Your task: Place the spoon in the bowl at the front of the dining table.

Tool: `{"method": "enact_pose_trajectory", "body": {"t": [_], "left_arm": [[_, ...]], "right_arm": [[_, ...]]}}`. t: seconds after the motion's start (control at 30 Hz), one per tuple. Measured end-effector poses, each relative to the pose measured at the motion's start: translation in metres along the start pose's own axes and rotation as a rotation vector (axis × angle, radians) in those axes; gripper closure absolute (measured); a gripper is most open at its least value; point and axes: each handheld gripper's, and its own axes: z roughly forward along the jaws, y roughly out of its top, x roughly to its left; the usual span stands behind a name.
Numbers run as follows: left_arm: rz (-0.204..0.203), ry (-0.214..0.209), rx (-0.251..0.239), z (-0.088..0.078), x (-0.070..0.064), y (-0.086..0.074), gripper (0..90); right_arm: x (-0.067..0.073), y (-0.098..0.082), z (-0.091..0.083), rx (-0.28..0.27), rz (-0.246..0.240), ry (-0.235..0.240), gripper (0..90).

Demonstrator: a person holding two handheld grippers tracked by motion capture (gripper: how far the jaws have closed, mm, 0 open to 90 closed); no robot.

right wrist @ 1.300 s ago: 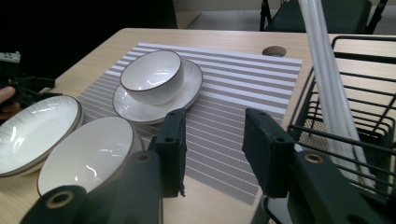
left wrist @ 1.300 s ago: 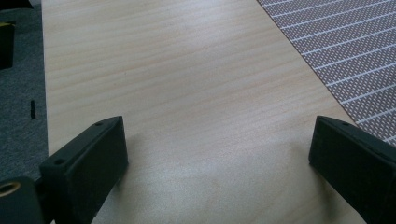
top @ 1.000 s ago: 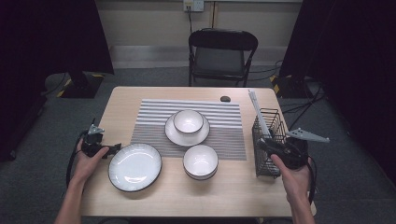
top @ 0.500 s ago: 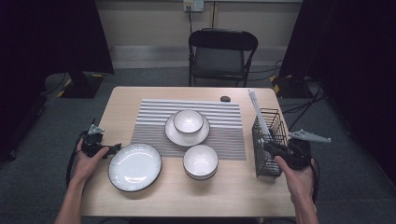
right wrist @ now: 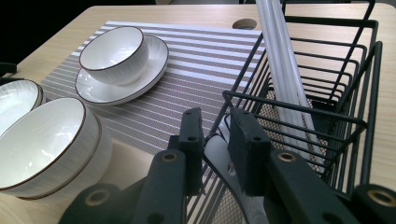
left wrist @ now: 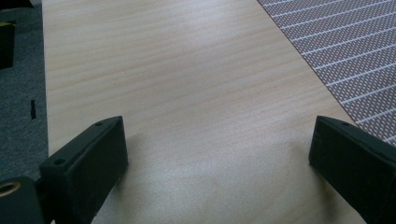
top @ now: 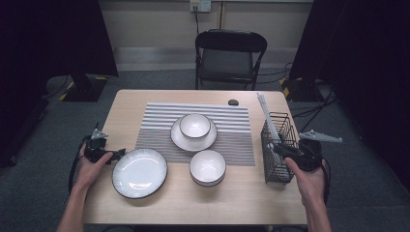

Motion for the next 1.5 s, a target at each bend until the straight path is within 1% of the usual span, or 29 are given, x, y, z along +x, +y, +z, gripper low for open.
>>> {"method": "enact_pose_trajectory", "body": {"t": [0.17,0.23,0.3,0.37,0.4,0.47,0.53,0.67,0.77,0.83,0.97,1.07,1.13,1.27,1.47,1.5], "left_arm": [[0.0,0.0,0.0,0.0,0.0,0.0,3.8],[0.0,0.0,0.0,0.0,0.0,0.0,3.9],[0.0,0.0,0.0,0.0,0.0,0.0,3.9],[0.0,0.0,0.0,0.0,0.0,0.0,3.8],[0.0,0.0,0.0,0.0,0.0,0.0,3.8],[0.001,-0.001,0.0,0.0,0.0,0.0,3.9],[0.0,0.0,0.0,0.0,0.0,0.0,3.8],[-0.001,0.001,0.0,0.0,0.0,0.0,3.8],[-0.001,0.001,0.0,0.0,0.0,0.0,3.8],[-0.001,0.001,0.0,0.0,0.0,0.0,3.9],[-0.001,0.001,0.0,0.0,0.0,0.0,3.8],[0.0,0.001,0.0,0.0,0.0,0.0,3.8],[-0.001,0.0,-0.001,0.0,0.0,0.0,3.8],[0.0,0.001,0.0,0.0,0.0,0.0,3.8],[-0.003,0.001,-0.001,0.0,0.0,0.0,3.8],[-0.004,0.0,-0.002,0.0,0.0,0.0,3.8]], "right_arm": [[0.0,0.001,0.004,0.009,0.001,0.005,74.4],[0.001,0.001,0.006,0.016,-0.006,0.005,73.1],[0.001,0.001,0.006,0.014,-0.004,0.012,68.3],[0.001,0.0,0.006,0.012,-0.009,0.014,67.2],[0.001,0.0,0.005,0.011,-0.01,0.016,64.4],[0.0,-0.001,0.003,0.005,-0.011,0.019,63.5],[0.0,-0.001,0.002,0.017,-0.019,0.013,62.5],[-0.003,0.0,0.004,0.03,-0.025,0.012,63.4],[-0.004,0.0,0.007,0.042,-0.04,0.011,65.9],[-0.006,0.0,0.01,0.056,-0.036,0.017,68.0],[-0.007,0.002,0.013,0.072,-0.052,0.017,70.0],[-0.008,0.004,0.016,0.073,-0.045,0.018,70.2],[-0.01,0.004,0.017,0.072,-0.04,0.012,68.6],[-0.013,0.006,0.019,0.088,-0.027,0.007,67.5],[-0.013,0.009,0.02,0.11,-0.041,0.007,67.4],[-0.014,0.009,0.02,0.113,-0.043,0.0,68.0]]}}
